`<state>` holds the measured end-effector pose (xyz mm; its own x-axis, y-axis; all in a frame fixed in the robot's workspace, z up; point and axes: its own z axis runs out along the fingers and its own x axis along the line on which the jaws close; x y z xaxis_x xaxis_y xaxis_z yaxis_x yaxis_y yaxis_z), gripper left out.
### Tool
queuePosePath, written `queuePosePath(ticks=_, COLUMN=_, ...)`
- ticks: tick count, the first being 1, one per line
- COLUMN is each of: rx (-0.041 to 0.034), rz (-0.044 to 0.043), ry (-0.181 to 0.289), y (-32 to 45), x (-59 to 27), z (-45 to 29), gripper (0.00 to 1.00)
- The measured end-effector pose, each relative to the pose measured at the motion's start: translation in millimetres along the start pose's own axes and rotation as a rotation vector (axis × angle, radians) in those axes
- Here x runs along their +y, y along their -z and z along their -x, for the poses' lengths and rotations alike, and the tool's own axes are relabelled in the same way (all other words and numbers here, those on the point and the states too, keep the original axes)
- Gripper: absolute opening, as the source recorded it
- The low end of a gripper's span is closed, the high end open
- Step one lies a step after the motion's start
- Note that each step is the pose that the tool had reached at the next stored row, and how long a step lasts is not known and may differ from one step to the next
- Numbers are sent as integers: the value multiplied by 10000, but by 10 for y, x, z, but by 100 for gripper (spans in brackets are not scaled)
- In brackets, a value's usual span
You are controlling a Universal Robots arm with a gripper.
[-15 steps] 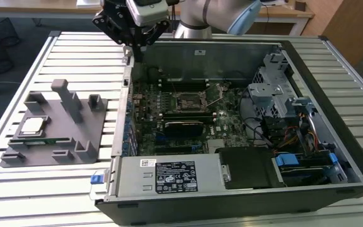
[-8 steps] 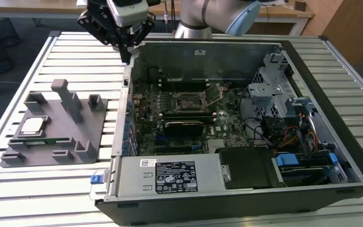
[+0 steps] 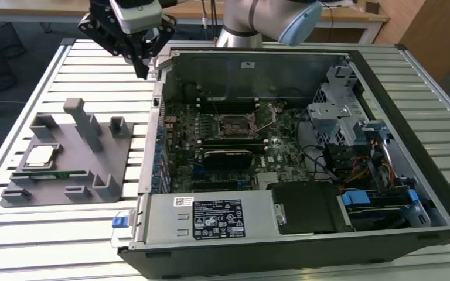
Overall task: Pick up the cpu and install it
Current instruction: 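Reach for the cpu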
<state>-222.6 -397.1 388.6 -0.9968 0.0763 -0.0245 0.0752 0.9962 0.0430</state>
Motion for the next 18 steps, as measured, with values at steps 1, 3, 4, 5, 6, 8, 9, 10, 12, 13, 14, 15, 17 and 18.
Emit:
queuePosePath(ticks=1, rx=-1, rz=0, ry=0, y=-1, x=-2, z=-26, gripper=11)
queuePosePath(ticks=3, rx=0, rz=0, ry=2, y=-1, x=-6, z=-79, gripper=11)
queuePosePath(ticks=4, rx=0, rz=-1, ry=2, y=-1, x=-8, z=-108, gripper=11)
queuePosePath(ticks=5, rx=0, rz=0, ry=2, y=-1, x=-11, z=-137, gripper=11)
queuePosePath(ticks=6, rx=0, rz=0, ry=1, y=-1, x=-13, z=-169, gripper=11)
queuePosePath(ticks=8, rx=-1, rz=0, ry=1, y=-2, x=-18, z=-229, gripper=11)
queuePosePath(ticks=9, rx=-1, rz=0, ry=1, y=-2, x=-20, z=-258, gripper=11)
queuePosePath(ticks=10, rx=0, rz=0, ry=1, y=-1, x=-22, z=-287, gripper=11)
queuePosePath(ticks=12, rx=0, rz=0, ry=3, y=-1, x=-27, z=-348, gripper=11)
queuePosePath(ticks=13, rx=0, rz=0, ry=1, y=-2, x=-29, z=-377, gripper=11)
queuePosePath(ticks=14, rx=0, rz=0, ry=0, y=-2, x=-31, z=-405, gripper=11)
queuePosePath(ticks=15, rx=0, rz=0, ry=0, y=-2, x=-33, z=-432, gripper=11)
queuePosePath(ticks=17, rx=0, rz=0, ry=1, y=-3, x=-37, z=-485, gripper=11)
queuePosePath(ticks=18, rx=0, rz=0, ry=2, y=-3, x=-39, z=-508, gripper=11)
